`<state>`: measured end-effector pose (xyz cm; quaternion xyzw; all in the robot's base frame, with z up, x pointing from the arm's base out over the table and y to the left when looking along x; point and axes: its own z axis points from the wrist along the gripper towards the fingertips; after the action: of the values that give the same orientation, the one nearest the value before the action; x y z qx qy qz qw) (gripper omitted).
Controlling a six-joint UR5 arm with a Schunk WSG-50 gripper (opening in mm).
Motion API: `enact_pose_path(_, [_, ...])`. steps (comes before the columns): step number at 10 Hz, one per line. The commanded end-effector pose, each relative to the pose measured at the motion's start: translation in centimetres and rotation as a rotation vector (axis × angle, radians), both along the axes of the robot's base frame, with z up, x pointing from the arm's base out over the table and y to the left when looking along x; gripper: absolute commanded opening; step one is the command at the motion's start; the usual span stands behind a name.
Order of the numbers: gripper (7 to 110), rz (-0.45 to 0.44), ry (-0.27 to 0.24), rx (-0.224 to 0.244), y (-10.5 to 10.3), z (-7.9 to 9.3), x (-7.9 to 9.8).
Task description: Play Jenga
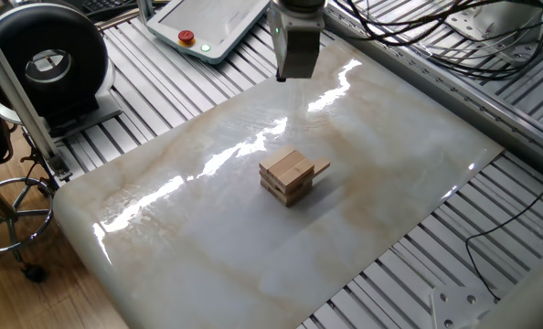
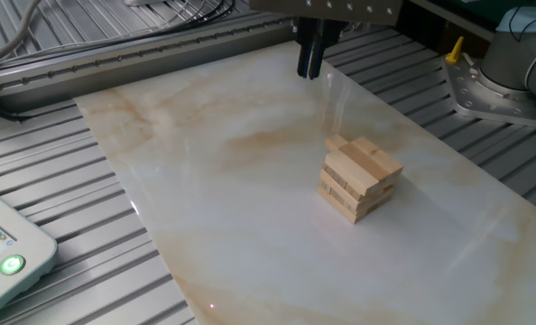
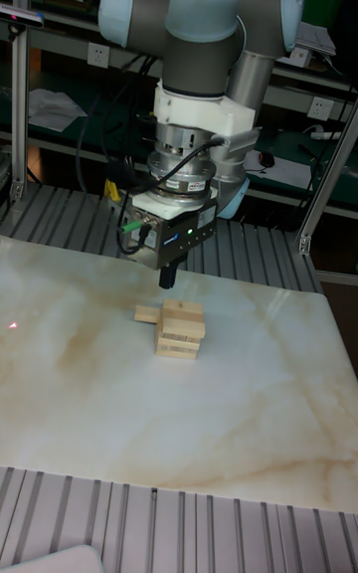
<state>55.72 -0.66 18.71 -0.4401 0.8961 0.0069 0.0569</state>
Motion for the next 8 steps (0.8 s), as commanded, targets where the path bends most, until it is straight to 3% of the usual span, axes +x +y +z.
enact_pose_path(1, [7, -0.110, 0.075, -0.015, -0.8, 0.5, -1.6])
enact_pose_path(2, [7, -0.084, 0.071, -0.046, -1.8, 0.9, -1.2])
enact_pose_path(5, [7, -0.023, 0.122, -0.057, -3.2, 2.2, -1.8])
enact_pose_path(8, [7, 0.003, 0.109, -0.084, -4.1, 2.2, -1.4])
